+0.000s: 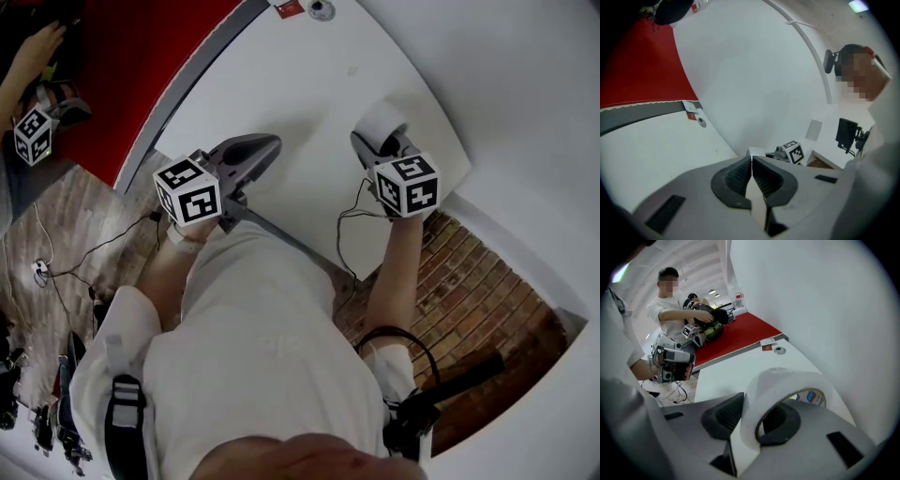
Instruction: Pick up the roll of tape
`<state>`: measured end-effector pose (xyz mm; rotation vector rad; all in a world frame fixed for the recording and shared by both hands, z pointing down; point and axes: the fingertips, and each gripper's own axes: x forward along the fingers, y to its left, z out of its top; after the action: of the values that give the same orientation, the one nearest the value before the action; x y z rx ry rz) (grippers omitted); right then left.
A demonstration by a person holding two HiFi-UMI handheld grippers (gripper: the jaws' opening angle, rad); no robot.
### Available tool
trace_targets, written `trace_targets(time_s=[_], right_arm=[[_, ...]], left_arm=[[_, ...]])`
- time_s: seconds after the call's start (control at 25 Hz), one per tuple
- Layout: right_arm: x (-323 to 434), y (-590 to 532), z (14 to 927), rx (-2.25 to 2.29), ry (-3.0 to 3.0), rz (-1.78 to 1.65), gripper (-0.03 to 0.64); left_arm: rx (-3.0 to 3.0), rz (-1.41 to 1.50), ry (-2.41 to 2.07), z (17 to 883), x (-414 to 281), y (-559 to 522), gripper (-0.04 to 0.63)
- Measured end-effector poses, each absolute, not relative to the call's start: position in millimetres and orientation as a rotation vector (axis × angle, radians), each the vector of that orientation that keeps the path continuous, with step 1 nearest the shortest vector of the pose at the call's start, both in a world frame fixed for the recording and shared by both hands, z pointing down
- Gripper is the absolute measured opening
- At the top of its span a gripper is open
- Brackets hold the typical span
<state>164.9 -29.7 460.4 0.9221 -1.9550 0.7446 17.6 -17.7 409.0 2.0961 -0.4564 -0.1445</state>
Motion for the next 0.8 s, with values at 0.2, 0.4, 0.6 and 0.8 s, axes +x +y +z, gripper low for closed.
trace_targets(time_s=[0.2, 0.4, 0.6, 0.8], right_arm=[[155.5, -19.5, 420.2, 0.972, -2.072, 0.752, 0.112], [151.0, -6.6, 385.3, 1.019, -2.186, 0.769, 0.112], [152.2, 14.1, 346.6, 1.068, -2.300, 0.777, 0.112], [151.6, 29.7, 311.3, 1.141, -2.426, 0.766, 0.112]], left_arm=[[2.144, -0.129, -0.448, 385.0, 20.4, -4.2, 0.009], [2.202, -0.122, -0.451, 356.7, 22.7, 5.8, 0.009], [2.254, -0.106, -0.452, 329.4, 28.3, 23.0, 0.009], [2.314, -0.092, -0.446, 304.9, 31.0, 31.6, 0.009]])
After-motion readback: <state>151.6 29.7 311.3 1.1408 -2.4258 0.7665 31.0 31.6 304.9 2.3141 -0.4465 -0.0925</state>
